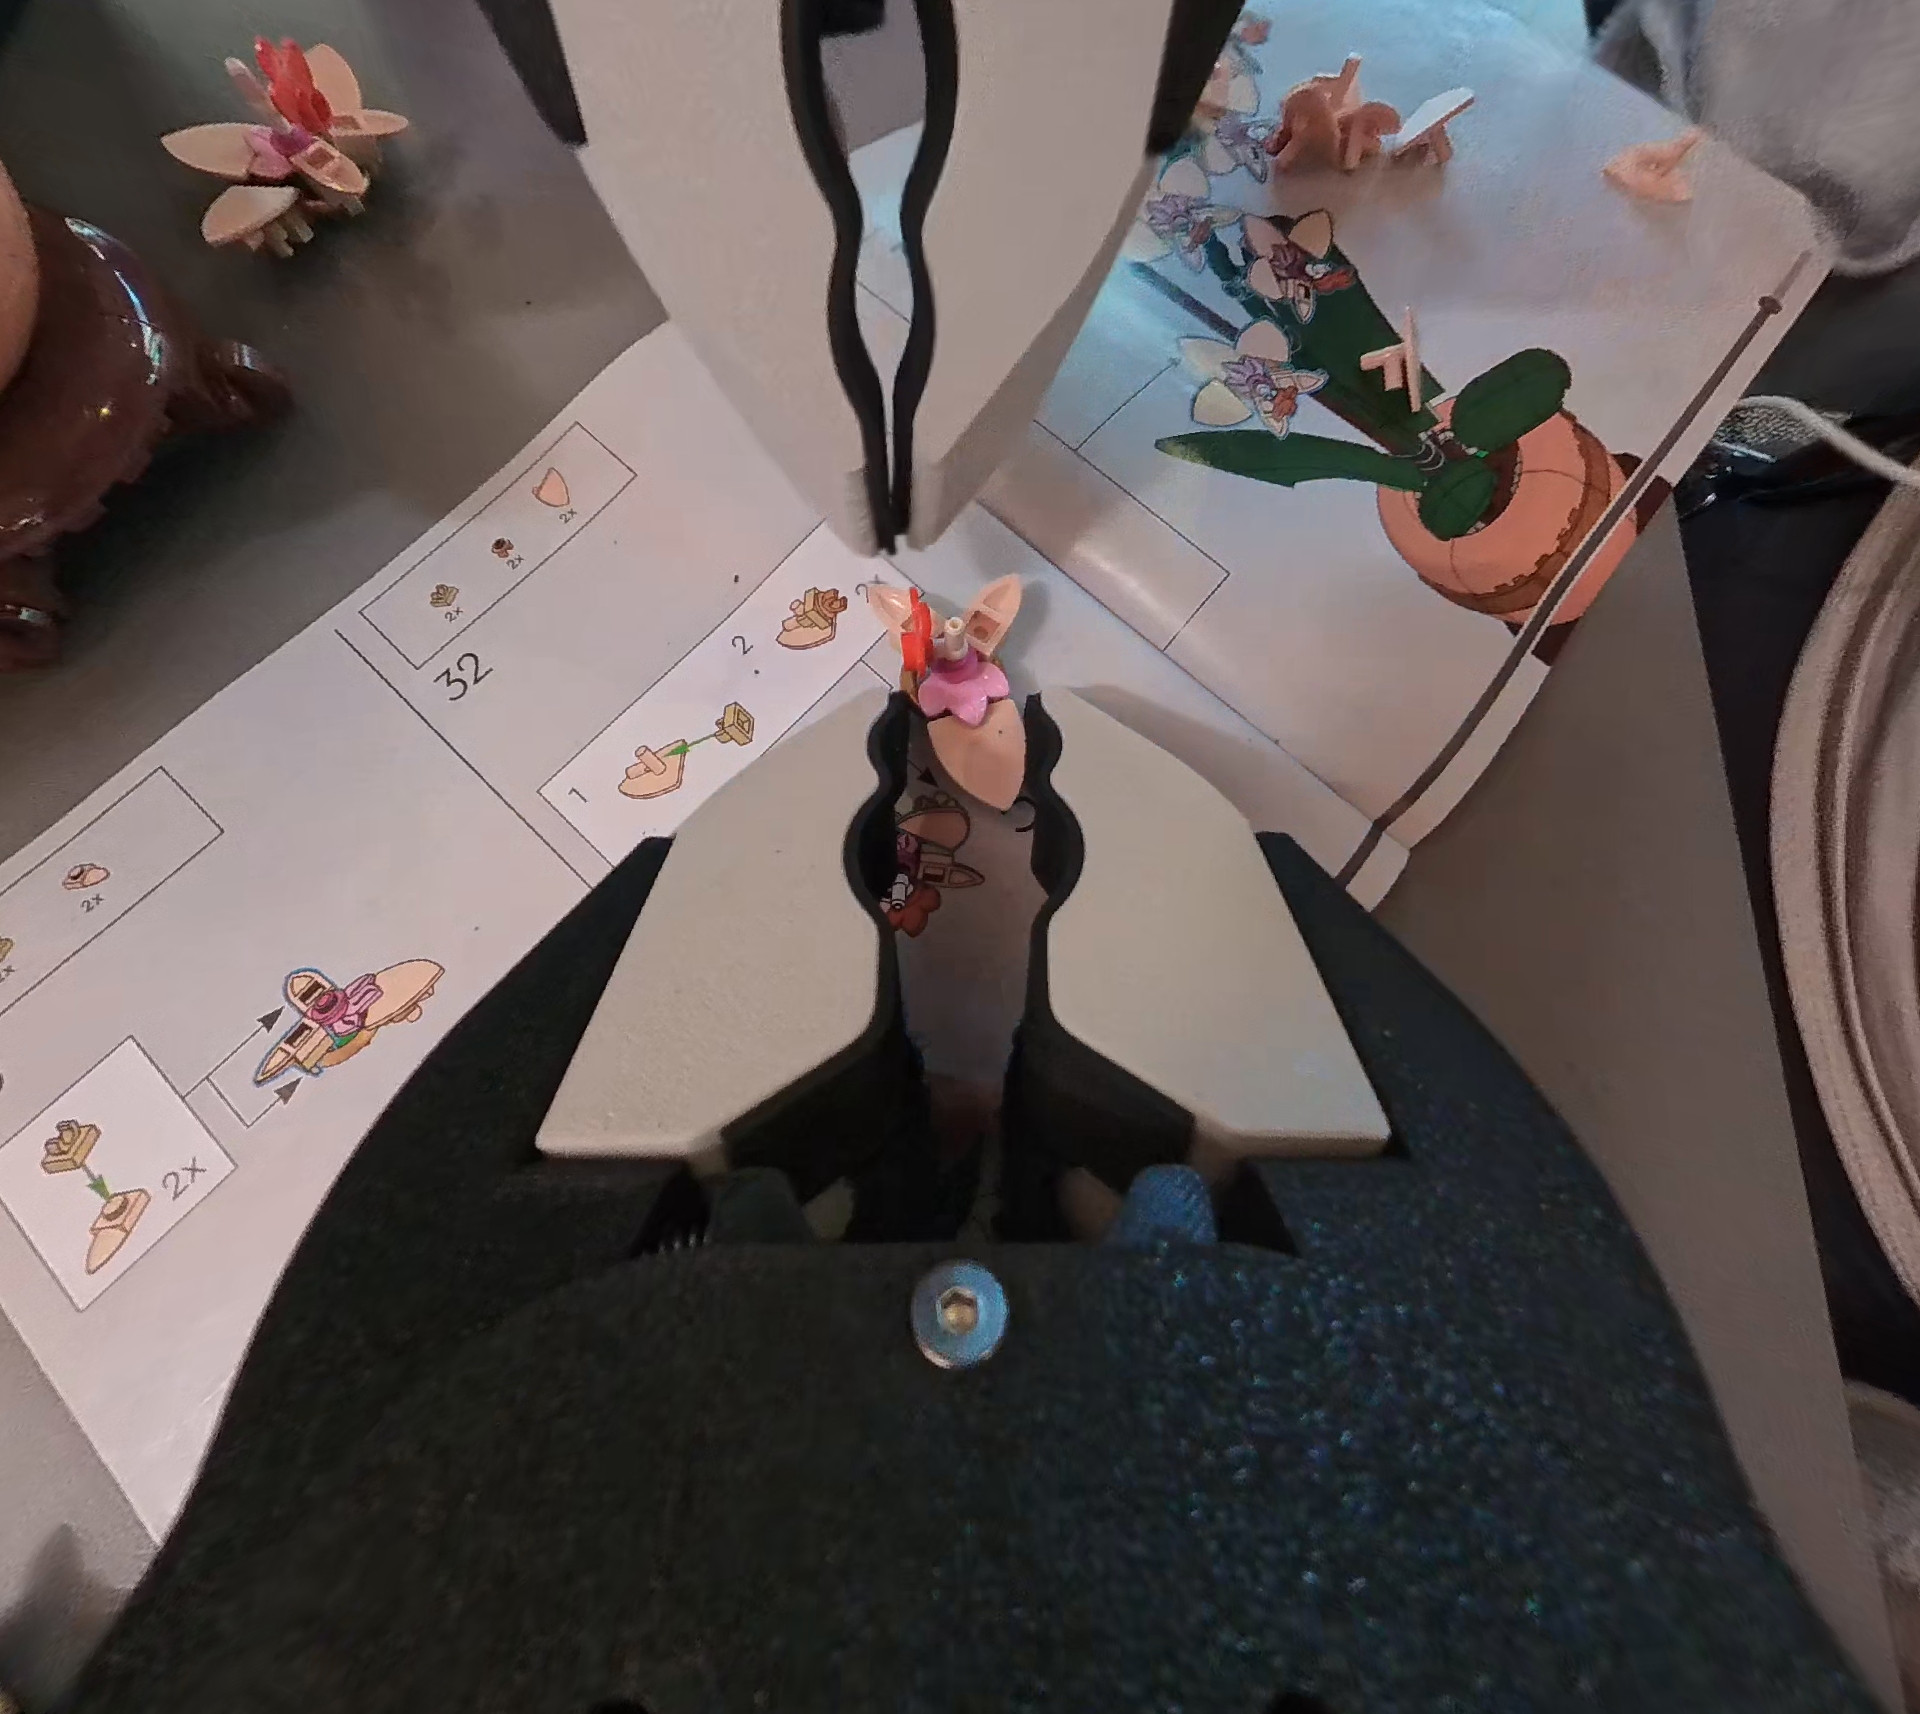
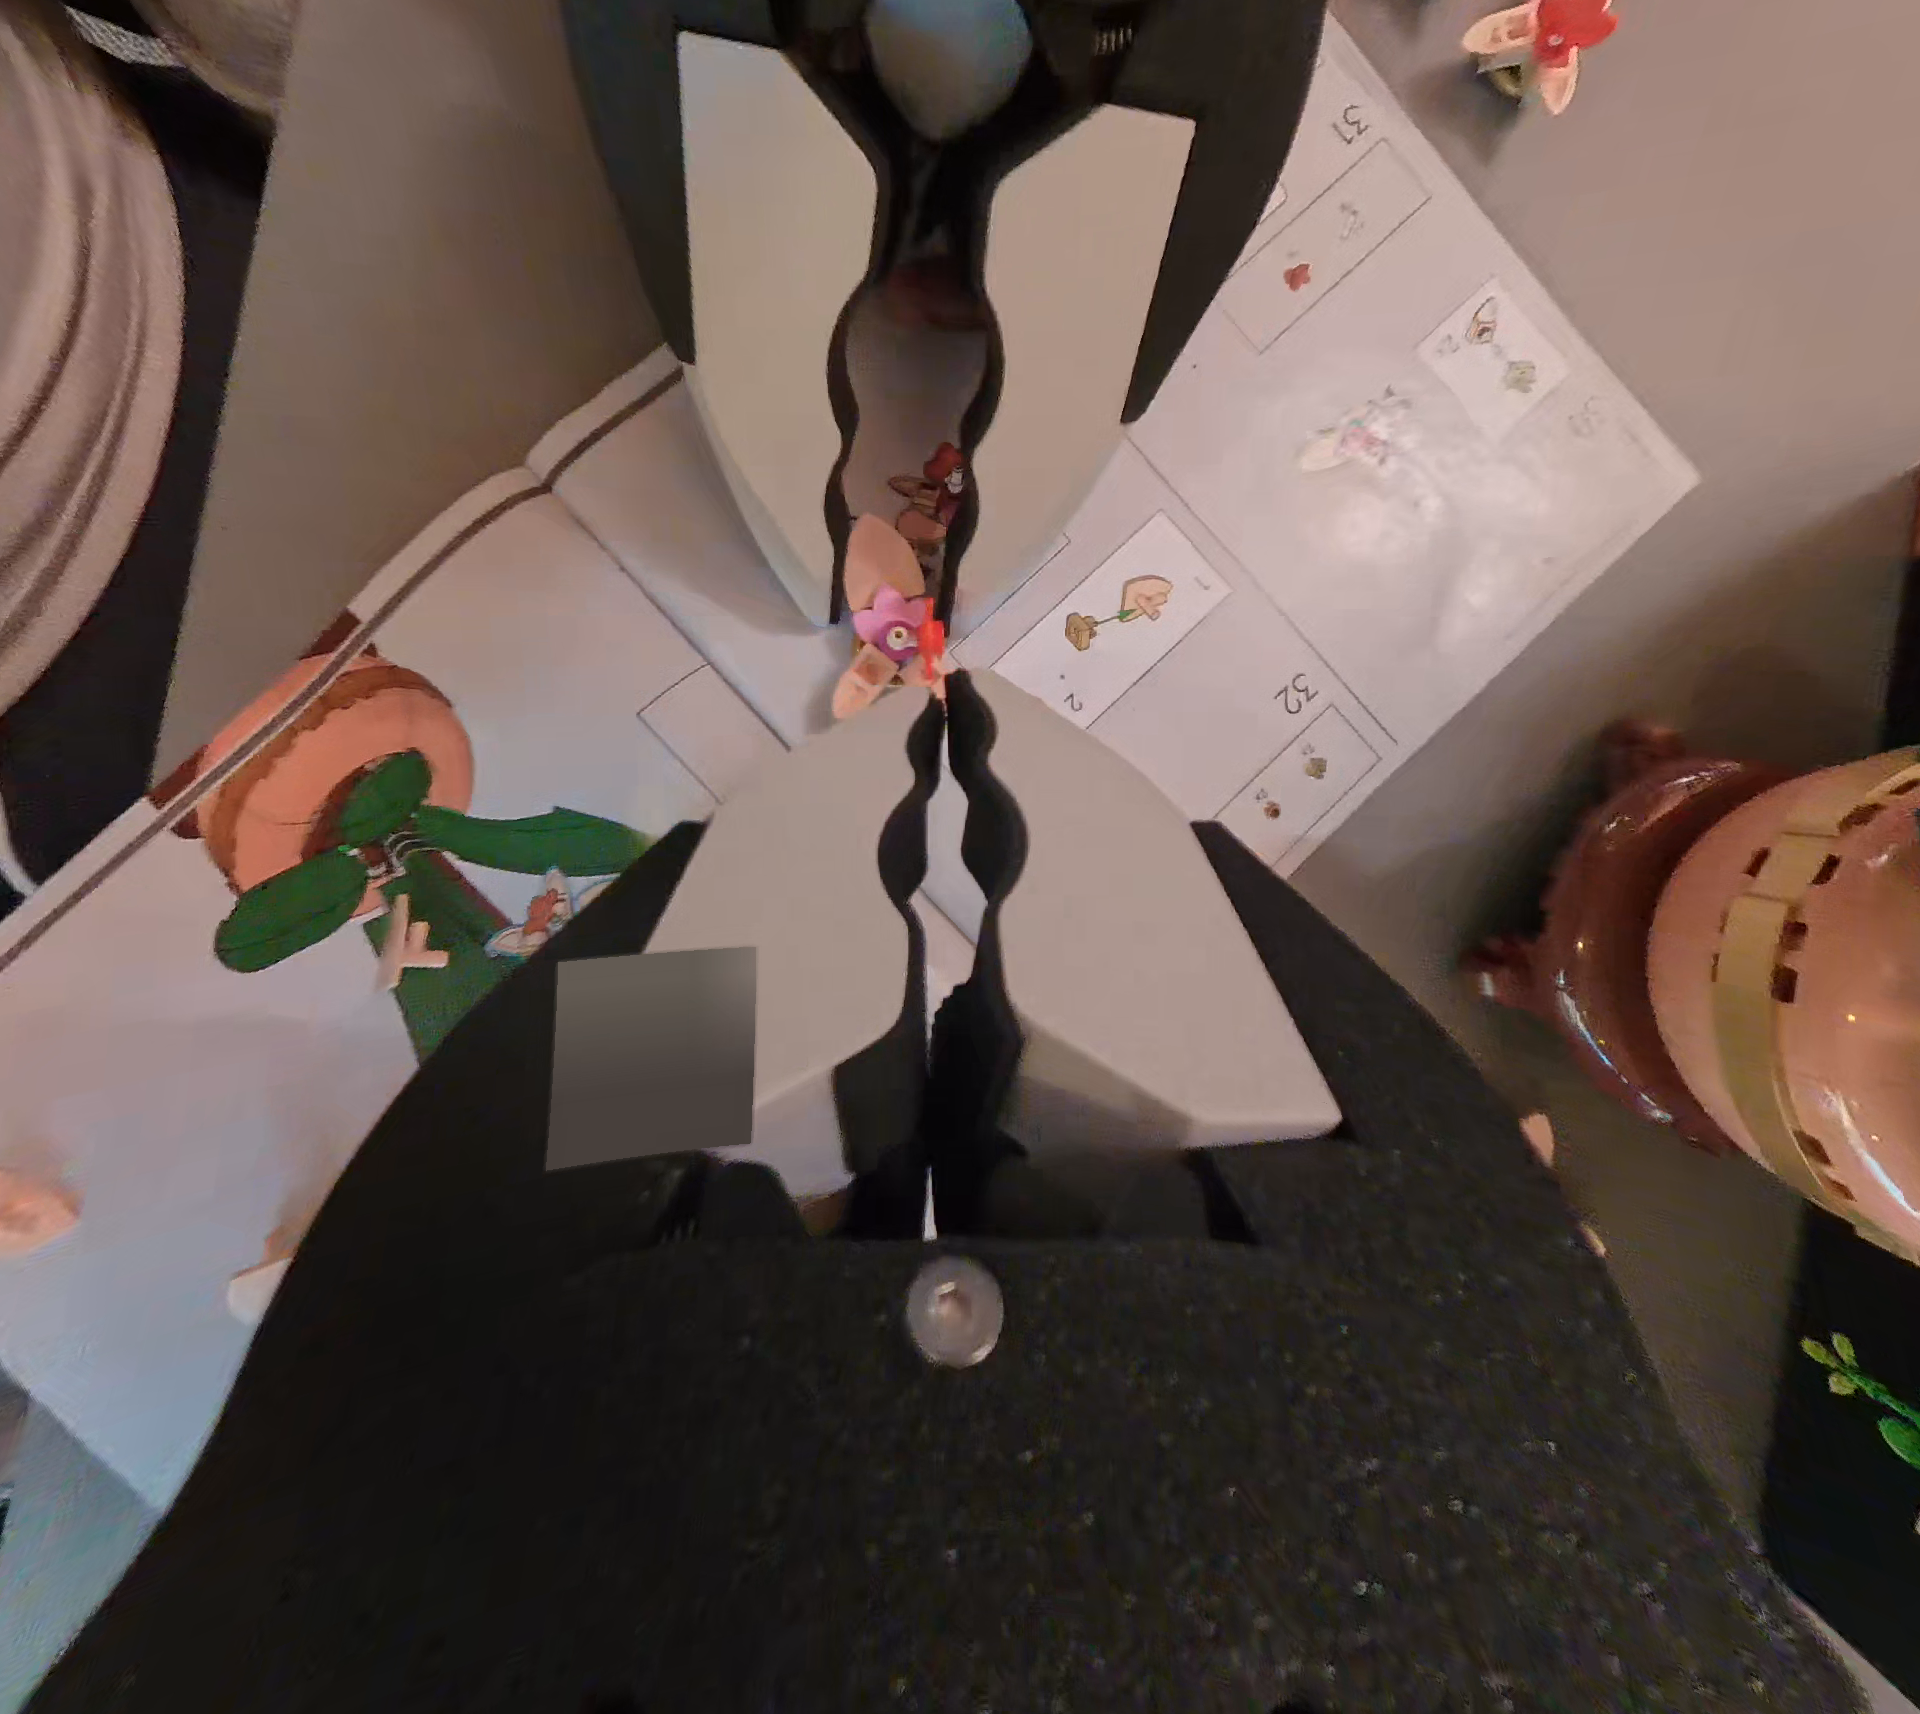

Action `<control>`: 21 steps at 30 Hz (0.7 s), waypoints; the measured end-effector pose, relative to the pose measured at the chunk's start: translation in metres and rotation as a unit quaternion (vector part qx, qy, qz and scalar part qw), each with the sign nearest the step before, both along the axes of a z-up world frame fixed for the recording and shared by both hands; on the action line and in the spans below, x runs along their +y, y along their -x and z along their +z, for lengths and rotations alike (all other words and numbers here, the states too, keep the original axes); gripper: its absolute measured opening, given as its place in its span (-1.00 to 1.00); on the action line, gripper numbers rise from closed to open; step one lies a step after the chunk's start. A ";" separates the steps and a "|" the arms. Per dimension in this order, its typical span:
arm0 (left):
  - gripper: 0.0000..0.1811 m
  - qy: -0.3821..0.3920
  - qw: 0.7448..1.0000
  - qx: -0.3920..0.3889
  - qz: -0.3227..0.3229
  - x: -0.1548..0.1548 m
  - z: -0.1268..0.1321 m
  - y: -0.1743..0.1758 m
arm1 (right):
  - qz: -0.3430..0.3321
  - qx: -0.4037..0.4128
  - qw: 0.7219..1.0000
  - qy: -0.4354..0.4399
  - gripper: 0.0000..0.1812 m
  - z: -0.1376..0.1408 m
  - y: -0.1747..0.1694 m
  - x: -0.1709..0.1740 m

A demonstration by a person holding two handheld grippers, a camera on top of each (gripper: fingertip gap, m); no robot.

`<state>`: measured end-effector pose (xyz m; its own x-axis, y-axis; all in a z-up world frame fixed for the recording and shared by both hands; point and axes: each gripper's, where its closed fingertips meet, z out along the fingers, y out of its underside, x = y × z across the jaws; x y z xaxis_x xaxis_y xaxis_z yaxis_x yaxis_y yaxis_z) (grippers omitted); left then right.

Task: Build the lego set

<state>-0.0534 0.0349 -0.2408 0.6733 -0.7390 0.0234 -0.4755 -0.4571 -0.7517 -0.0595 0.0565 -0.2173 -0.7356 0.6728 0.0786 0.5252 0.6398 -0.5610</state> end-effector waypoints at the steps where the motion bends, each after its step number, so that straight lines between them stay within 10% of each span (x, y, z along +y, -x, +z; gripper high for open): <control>1: -0.77 0.000 1.000 0.001 0.000 0.000 0.000 0.000 | 0.002 -0.002 1.000 0.004 -0.97 -0.002 0.001 -0.002; 21: -0.62 -0.006 0.999 0.022 0.037 0.002 0.001 0.017 | -0.007 -0.015 1.000 0.011 -0.87 -0.012 0.002 -0.005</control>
<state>-0.0709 0.0366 -0.2402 0.7259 -0.6877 -0.0156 -0.4737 -0.4833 -0.7362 -0.0618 0.0514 -0.2295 -0.7286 0.6837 0.0425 0.5501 0.6209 -0.5584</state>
